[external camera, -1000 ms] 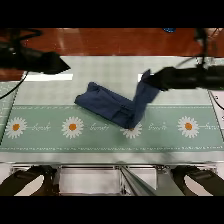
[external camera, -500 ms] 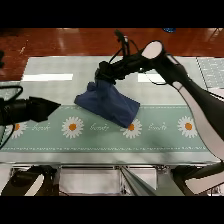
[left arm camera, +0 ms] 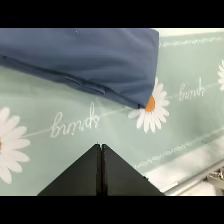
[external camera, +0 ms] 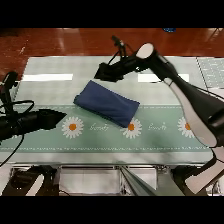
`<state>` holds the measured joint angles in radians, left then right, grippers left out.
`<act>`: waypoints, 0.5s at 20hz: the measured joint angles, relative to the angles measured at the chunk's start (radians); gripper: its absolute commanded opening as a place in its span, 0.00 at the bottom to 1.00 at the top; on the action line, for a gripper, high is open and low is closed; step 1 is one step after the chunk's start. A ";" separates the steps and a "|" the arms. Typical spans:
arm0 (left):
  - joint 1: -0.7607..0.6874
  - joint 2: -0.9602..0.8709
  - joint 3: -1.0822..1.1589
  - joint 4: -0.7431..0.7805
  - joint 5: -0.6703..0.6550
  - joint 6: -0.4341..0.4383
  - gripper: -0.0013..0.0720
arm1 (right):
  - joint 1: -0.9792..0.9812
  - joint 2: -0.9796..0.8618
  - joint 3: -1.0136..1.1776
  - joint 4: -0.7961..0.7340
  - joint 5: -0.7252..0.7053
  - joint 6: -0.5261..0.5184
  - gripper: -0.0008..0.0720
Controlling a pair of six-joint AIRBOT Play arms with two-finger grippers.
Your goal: Fold the shirts.
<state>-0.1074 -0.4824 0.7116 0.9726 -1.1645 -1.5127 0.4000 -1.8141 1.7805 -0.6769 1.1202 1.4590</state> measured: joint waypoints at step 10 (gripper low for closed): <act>0.000 0.001 -0.008 0.037 0.099 -0.002 0.04 | -0.268 0.615 -0.526 -0.602 0.063 0.256 0.57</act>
<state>-0.1070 -0.4816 0.7033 1.0092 -1.0653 -1.5150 0.1322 -1.1995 1.2545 -1.2785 1.1831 1.7153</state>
